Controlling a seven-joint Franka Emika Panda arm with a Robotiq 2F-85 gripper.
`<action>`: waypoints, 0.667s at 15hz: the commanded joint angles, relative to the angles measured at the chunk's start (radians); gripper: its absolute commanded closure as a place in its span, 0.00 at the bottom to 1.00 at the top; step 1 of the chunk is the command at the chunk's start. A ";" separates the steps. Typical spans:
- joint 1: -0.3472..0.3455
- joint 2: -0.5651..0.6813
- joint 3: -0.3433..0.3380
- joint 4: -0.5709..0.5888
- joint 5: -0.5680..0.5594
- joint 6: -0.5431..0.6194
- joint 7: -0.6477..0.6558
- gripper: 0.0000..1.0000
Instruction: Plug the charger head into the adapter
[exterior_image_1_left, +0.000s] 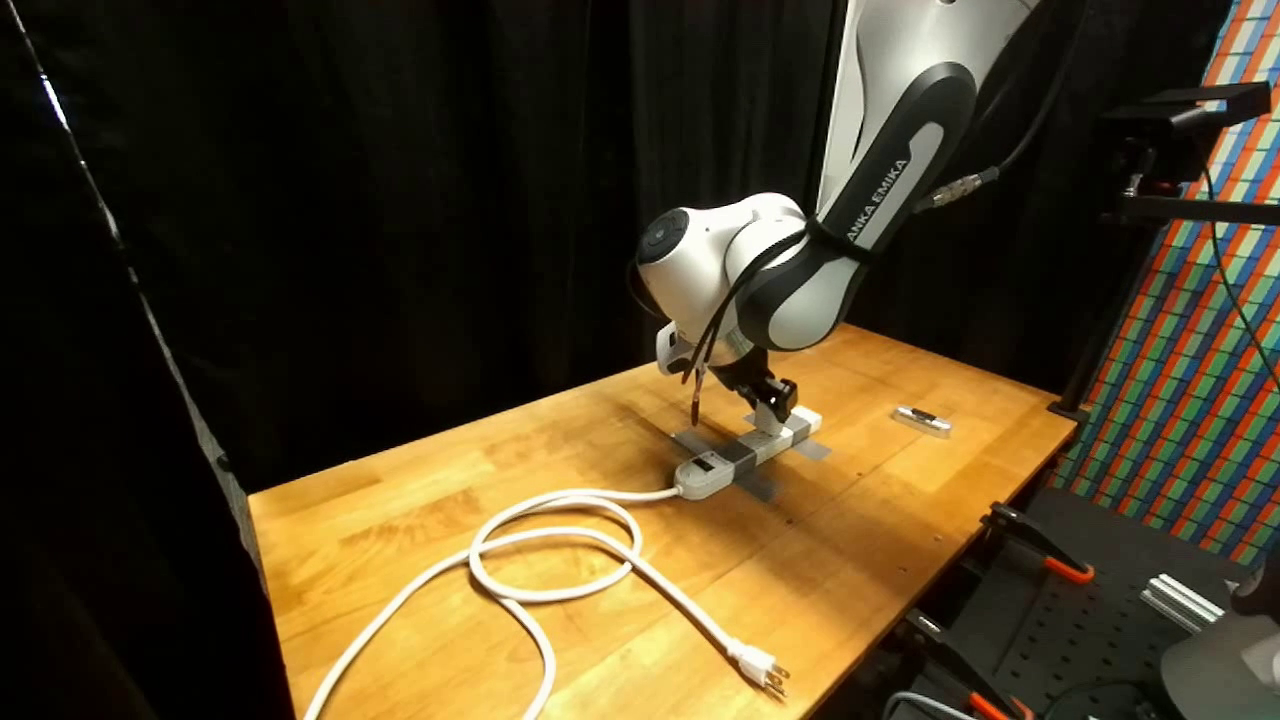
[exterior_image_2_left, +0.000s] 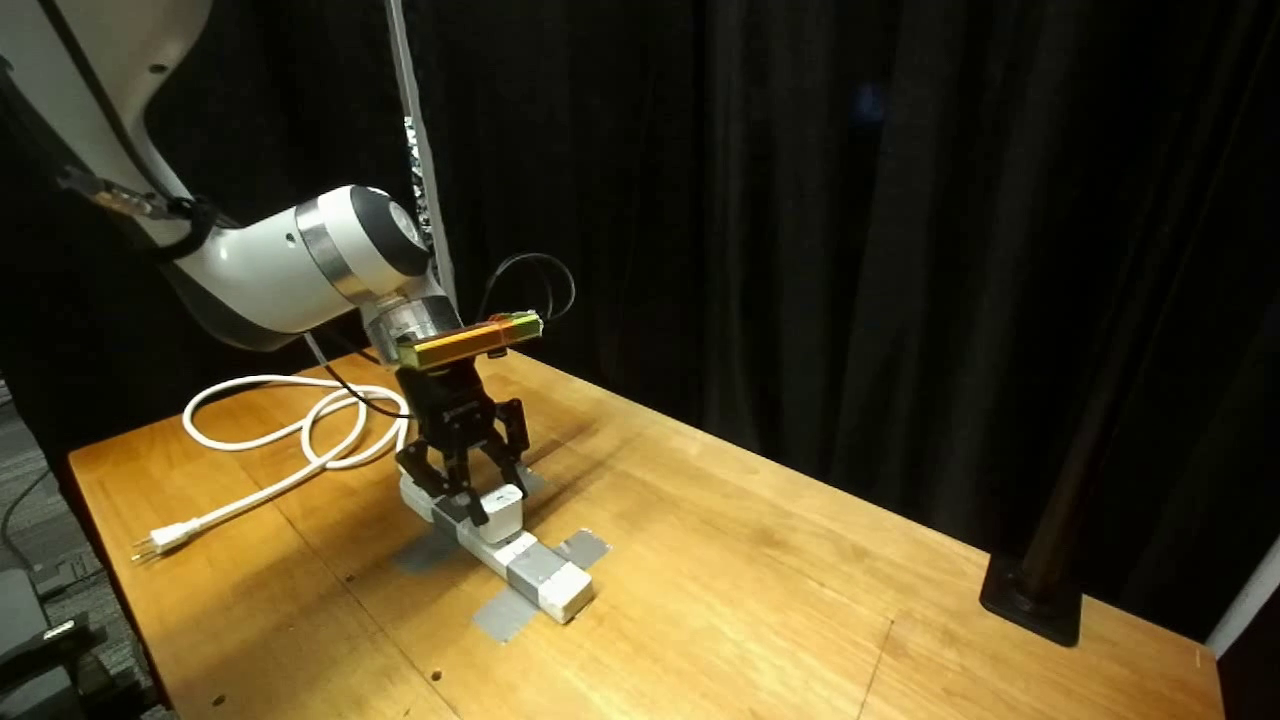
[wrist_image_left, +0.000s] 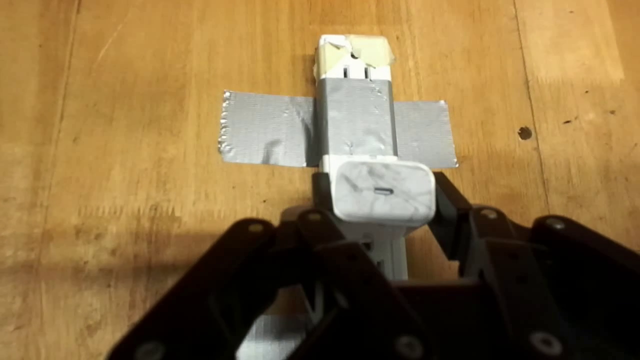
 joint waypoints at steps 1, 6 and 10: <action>-0.015 0.035 -0.011 -0.026 0.036 0.043 -0.006 0.77; 0.012 -0.001 -0.013 -0.064 -0.011 0.044 0.056 0.35; 0.023 -0.026 -0.013 -0.094 -0.038 0.067 0.123 0.05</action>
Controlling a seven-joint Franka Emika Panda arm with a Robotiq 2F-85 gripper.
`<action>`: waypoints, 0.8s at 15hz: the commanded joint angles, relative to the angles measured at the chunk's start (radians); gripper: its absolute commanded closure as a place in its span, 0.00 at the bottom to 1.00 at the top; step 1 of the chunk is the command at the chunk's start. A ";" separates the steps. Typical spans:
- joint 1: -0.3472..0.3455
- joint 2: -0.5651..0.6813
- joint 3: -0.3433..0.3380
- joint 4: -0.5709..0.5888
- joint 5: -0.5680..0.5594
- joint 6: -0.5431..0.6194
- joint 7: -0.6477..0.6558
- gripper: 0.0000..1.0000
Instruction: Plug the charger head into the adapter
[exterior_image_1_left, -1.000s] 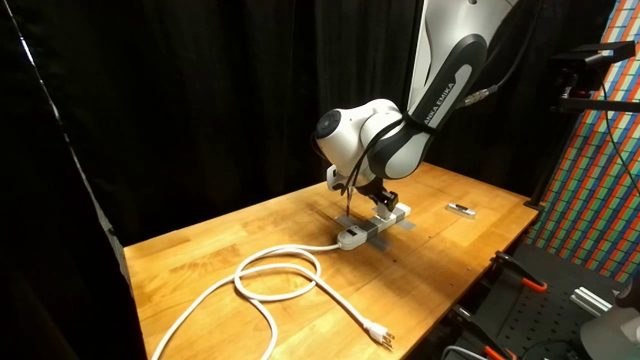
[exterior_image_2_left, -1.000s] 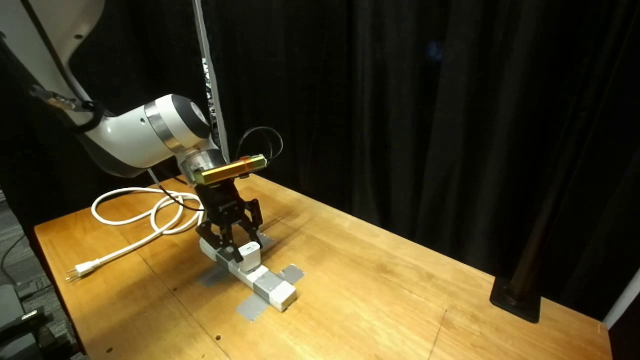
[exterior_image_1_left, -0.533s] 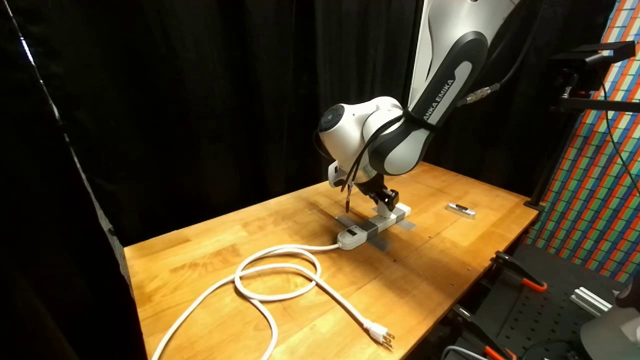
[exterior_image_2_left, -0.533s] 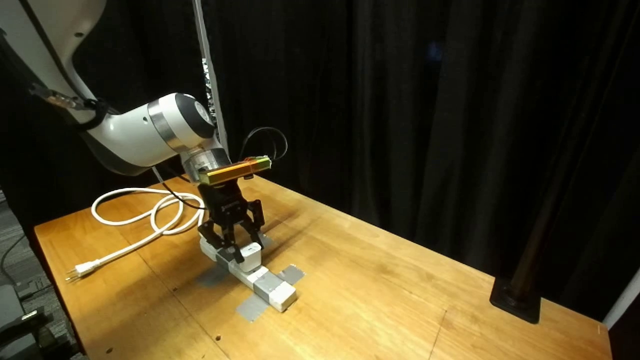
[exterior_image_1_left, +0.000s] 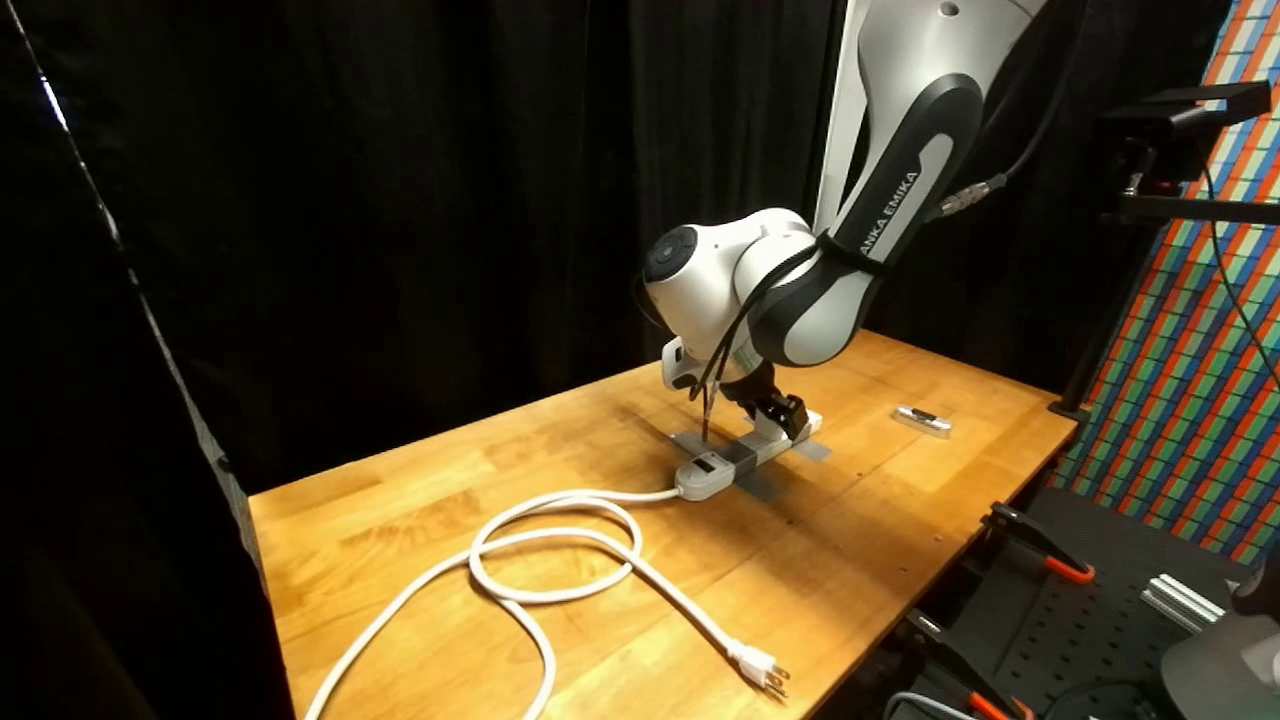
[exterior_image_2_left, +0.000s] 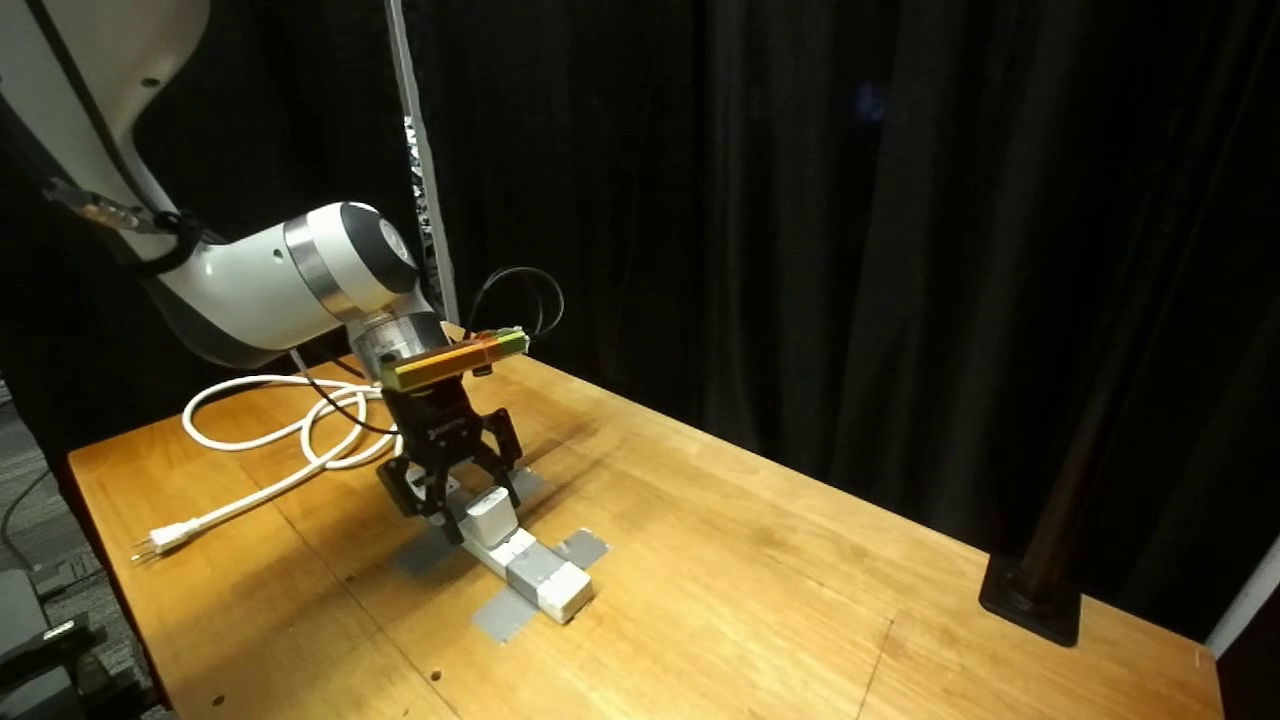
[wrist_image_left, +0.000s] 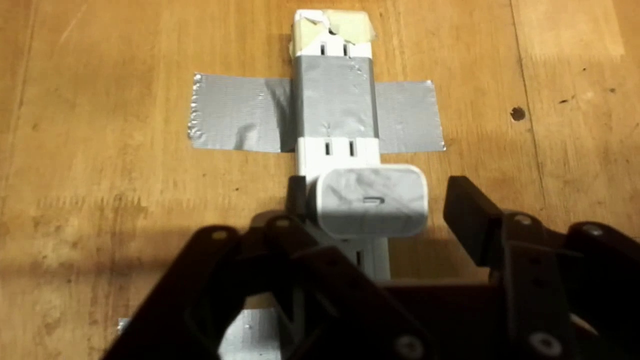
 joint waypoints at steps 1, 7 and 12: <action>0.018 -0.039 -0.010 -0.056 -0.021 0.034 0.068 0.00; 0.052 -0.128 -0.010 -0.051 -0.054 0.015 0.161 0.00; 0.021 -0.248 0.000 -0.038 0.033 0.025 0.128 0.13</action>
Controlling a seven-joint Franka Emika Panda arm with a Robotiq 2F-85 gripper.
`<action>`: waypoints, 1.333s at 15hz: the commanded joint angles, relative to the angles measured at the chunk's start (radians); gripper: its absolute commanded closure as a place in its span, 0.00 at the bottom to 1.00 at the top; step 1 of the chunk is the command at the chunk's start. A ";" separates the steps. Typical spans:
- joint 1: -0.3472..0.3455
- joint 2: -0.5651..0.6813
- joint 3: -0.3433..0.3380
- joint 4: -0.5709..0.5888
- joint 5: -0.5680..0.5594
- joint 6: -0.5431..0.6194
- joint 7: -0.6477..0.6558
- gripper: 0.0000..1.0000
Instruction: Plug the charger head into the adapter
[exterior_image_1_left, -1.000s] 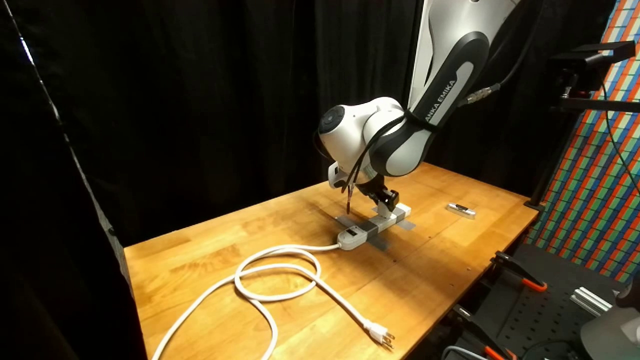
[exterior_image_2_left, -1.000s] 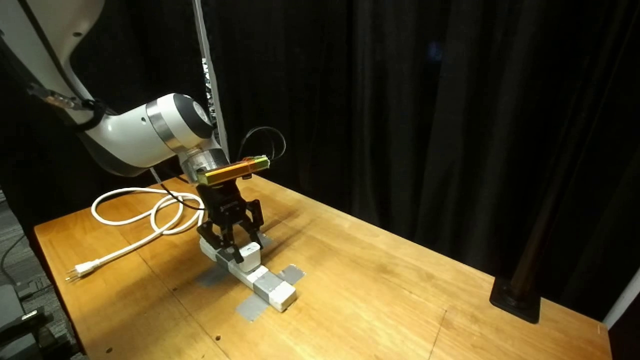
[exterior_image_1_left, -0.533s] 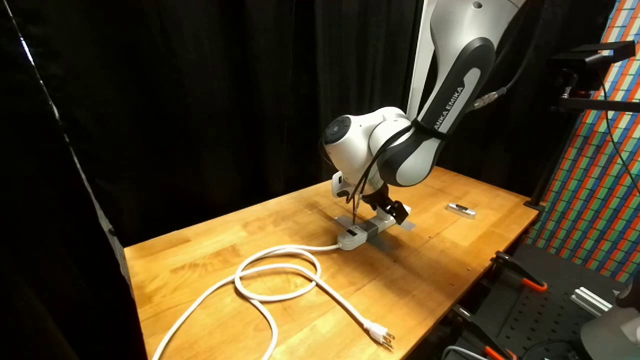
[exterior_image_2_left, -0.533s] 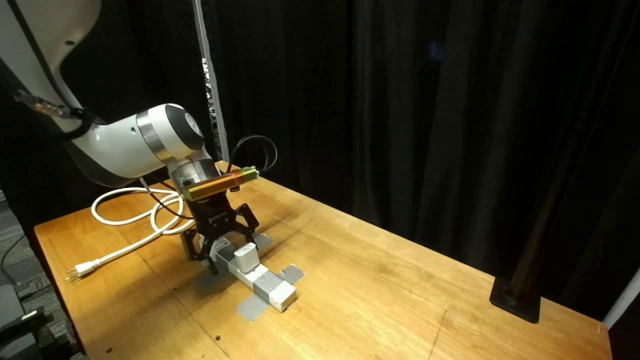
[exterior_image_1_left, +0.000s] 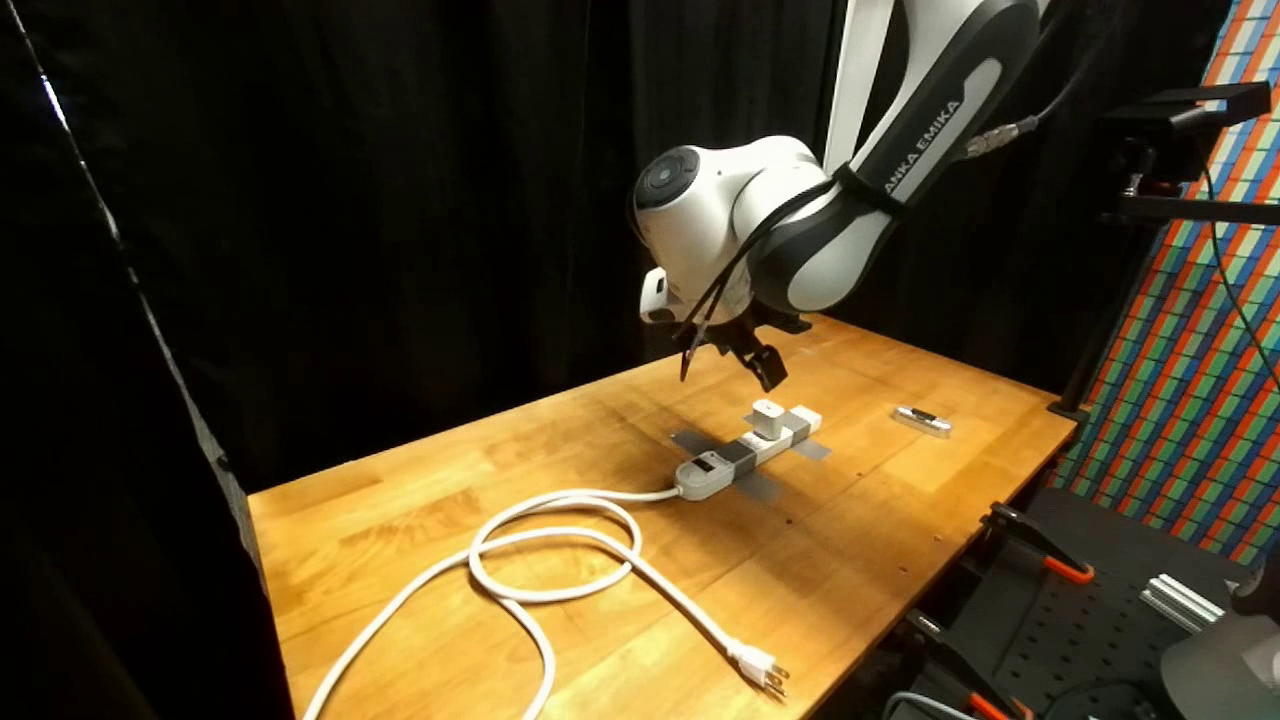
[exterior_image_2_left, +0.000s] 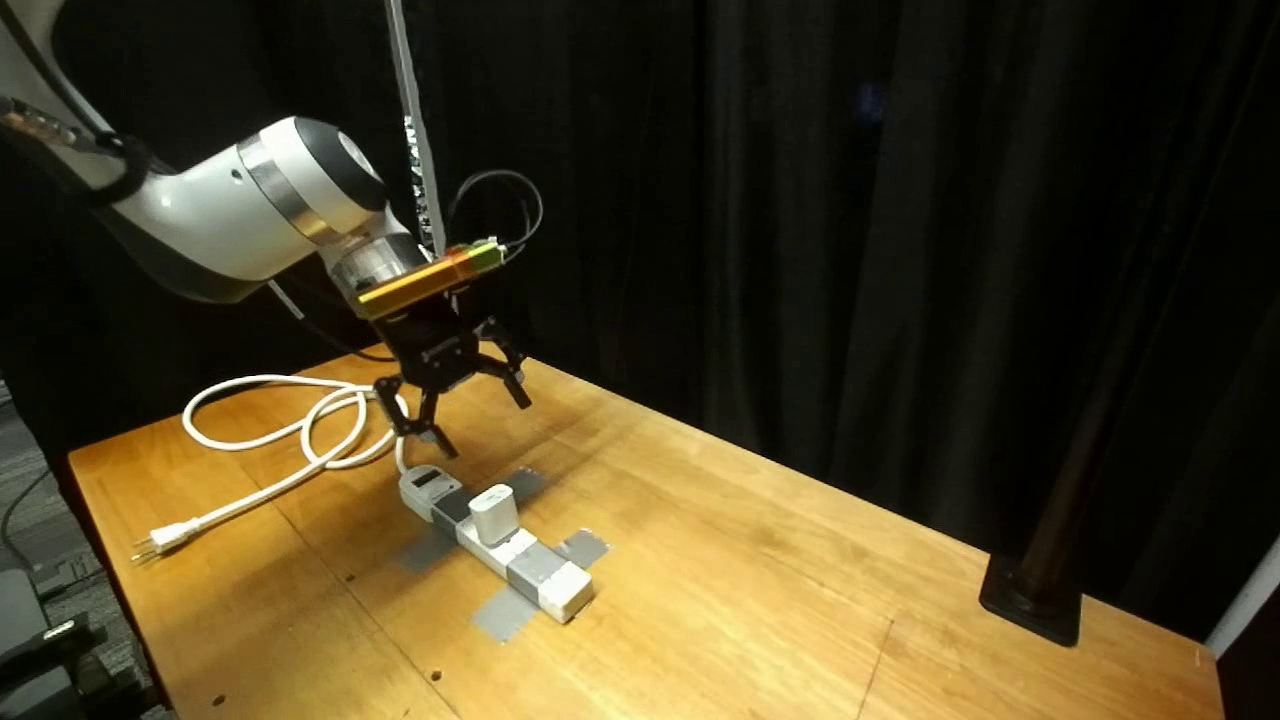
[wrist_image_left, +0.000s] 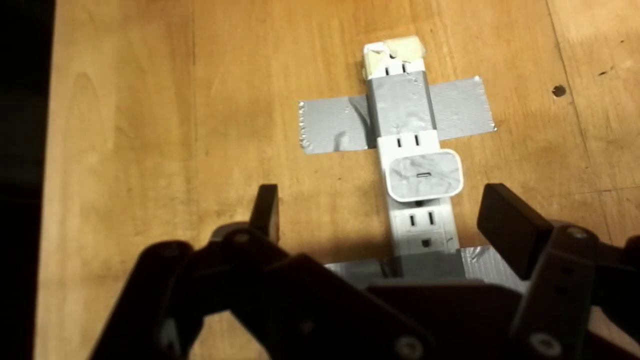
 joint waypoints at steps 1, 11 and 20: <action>-0.039 -0.097 0.001 -0.018 0.107 0.040 -0.095 0.26; -0.129 -0.079 -0.032 -0.073 0.566 0.166 -0.555 0.89; -0.105 -0.077 -0.087 -0.135 0.488 0.319 -0.552 0.86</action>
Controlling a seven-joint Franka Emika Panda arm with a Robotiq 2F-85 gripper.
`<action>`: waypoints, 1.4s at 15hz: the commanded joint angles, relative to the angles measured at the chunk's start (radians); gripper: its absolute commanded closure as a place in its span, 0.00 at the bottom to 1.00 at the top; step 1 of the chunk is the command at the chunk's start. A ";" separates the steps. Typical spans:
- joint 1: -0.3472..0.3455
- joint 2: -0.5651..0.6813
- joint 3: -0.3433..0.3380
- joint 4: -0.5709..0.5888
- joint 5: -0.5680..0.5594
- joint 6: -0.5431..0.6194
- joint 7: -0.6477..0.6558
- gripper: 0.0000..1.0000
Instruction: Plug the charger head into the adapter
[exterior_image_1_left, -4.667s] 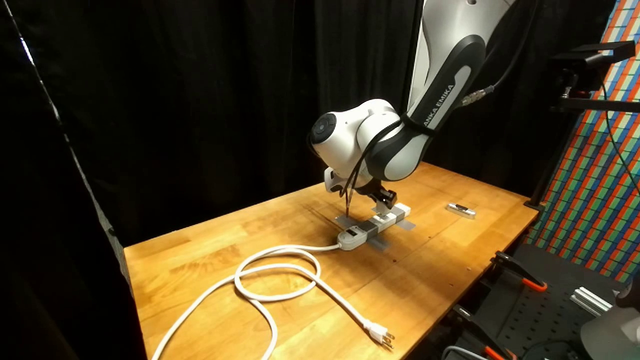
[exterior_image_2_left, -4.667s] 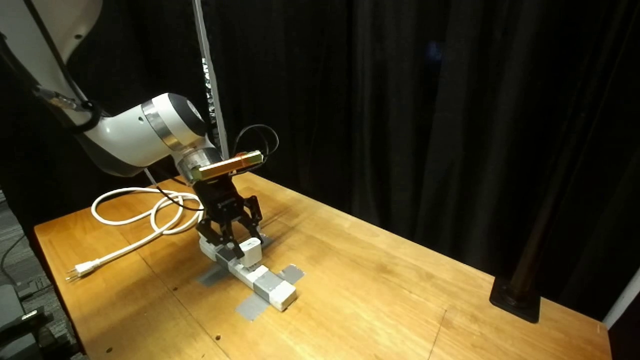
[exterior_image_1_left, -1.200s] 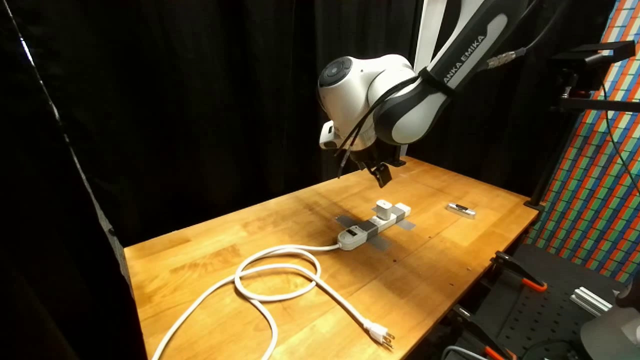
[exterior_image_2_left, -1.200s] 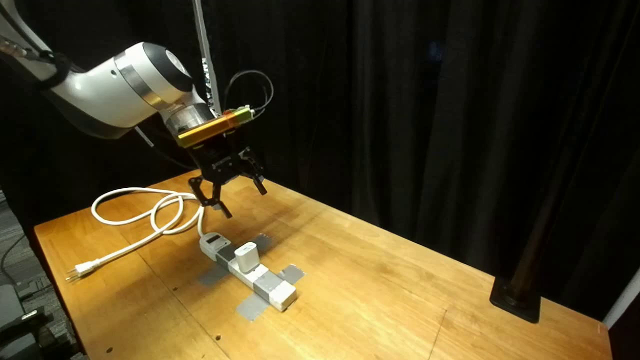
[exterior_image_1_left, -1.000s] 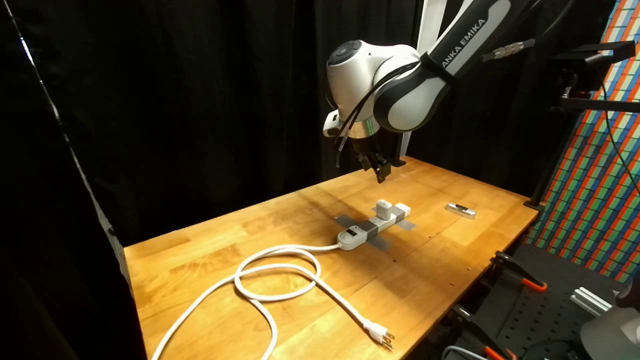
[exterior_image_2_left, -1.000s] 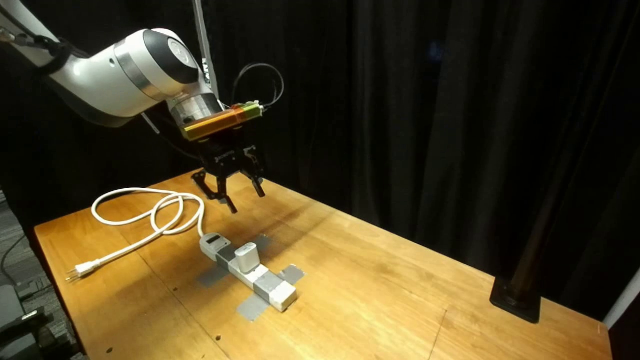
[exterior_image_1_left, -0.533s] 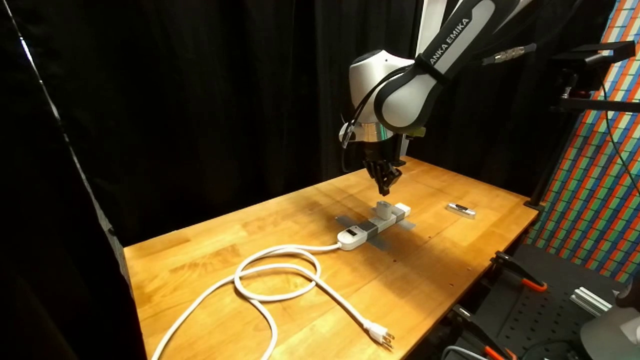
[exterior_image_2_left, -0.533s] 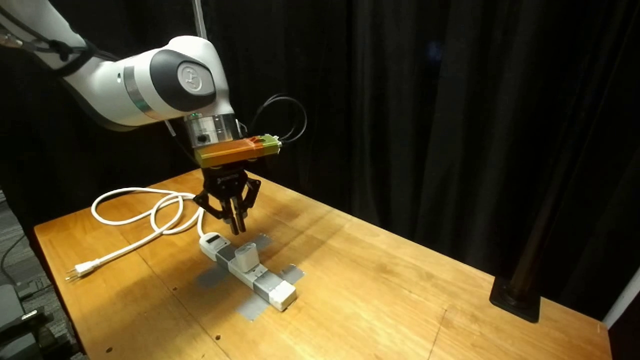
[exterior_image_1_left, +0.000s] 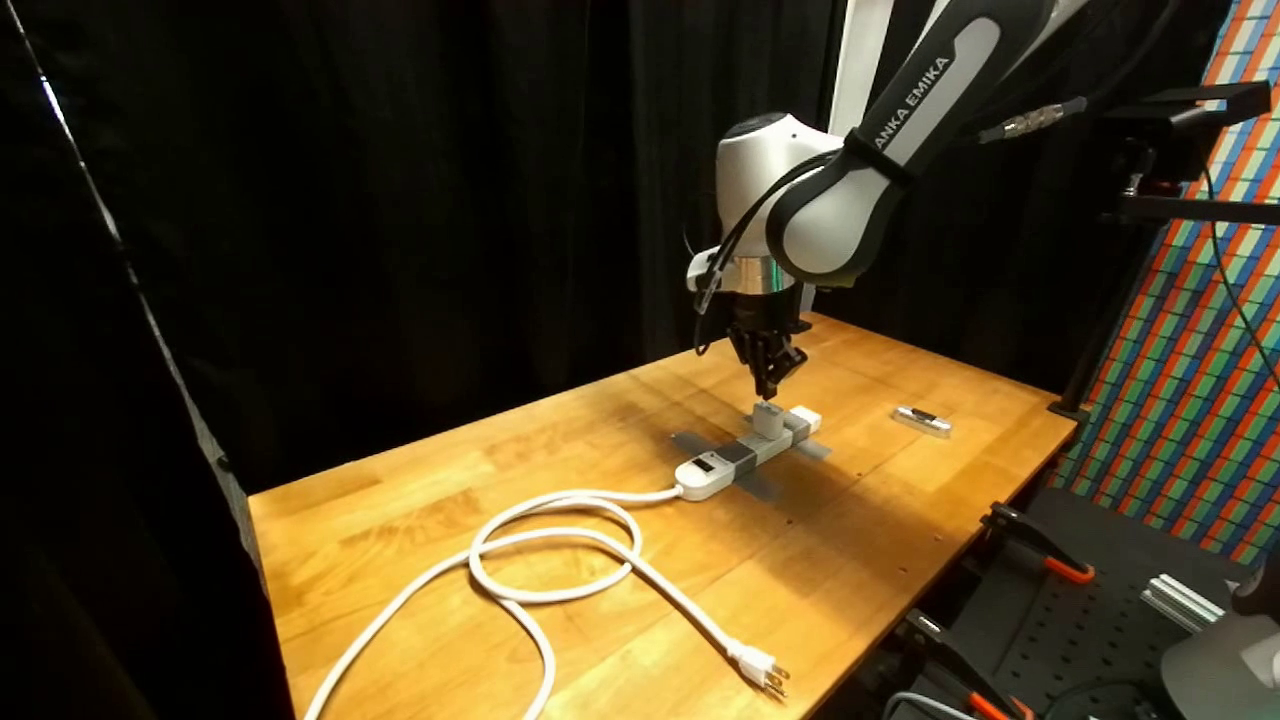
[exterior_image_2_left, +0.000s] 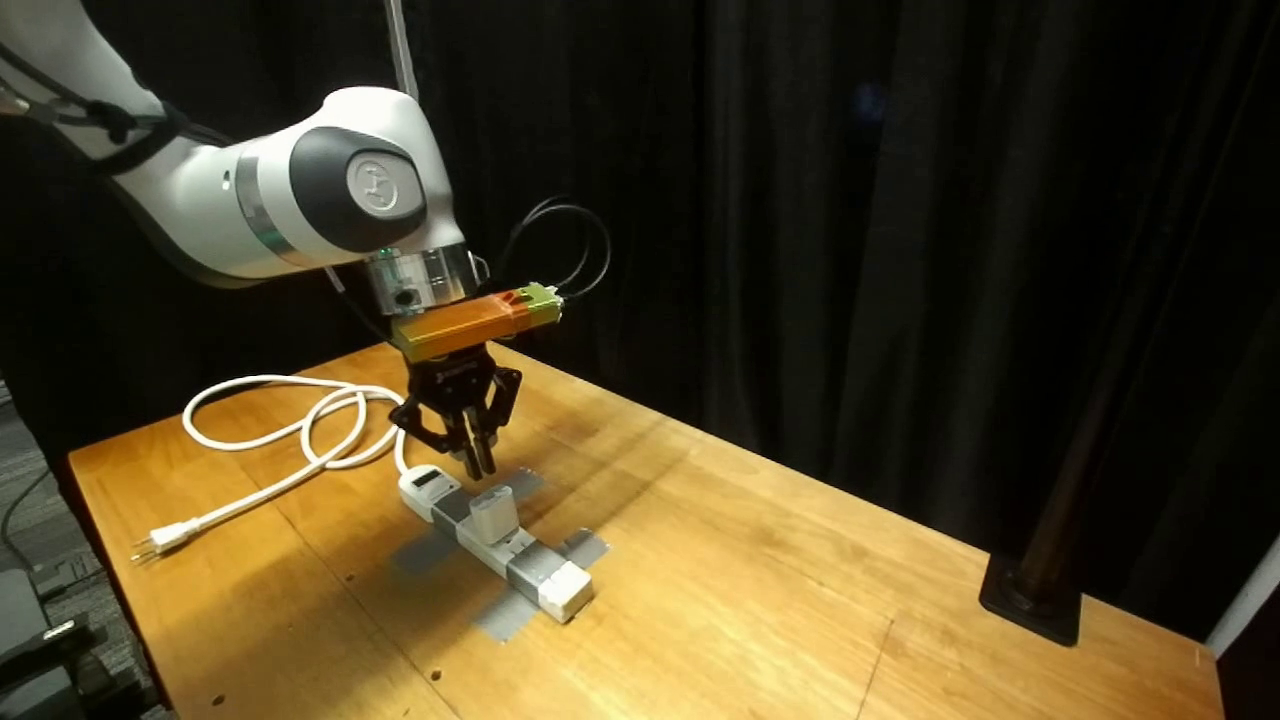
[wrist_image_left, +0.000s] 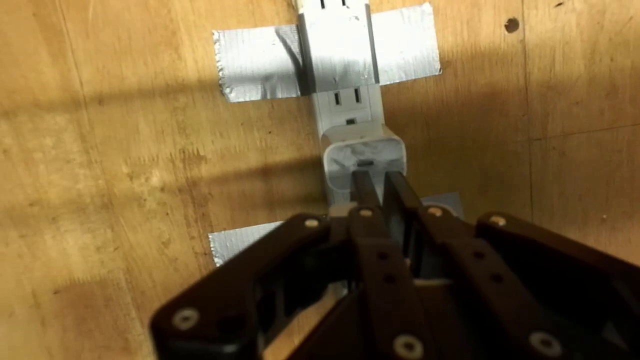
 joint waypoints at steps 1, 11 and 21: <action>0.015 -0.012 -0.033 -0.028 -0.030 0.057 -0.015 0.87; 0.006 0.042 -0.044 -0.014 -0.019 0.063 -0.075 0.85; 0.017 0.084 -0.047 0.025 -0.028 0.050 -0.075 0.86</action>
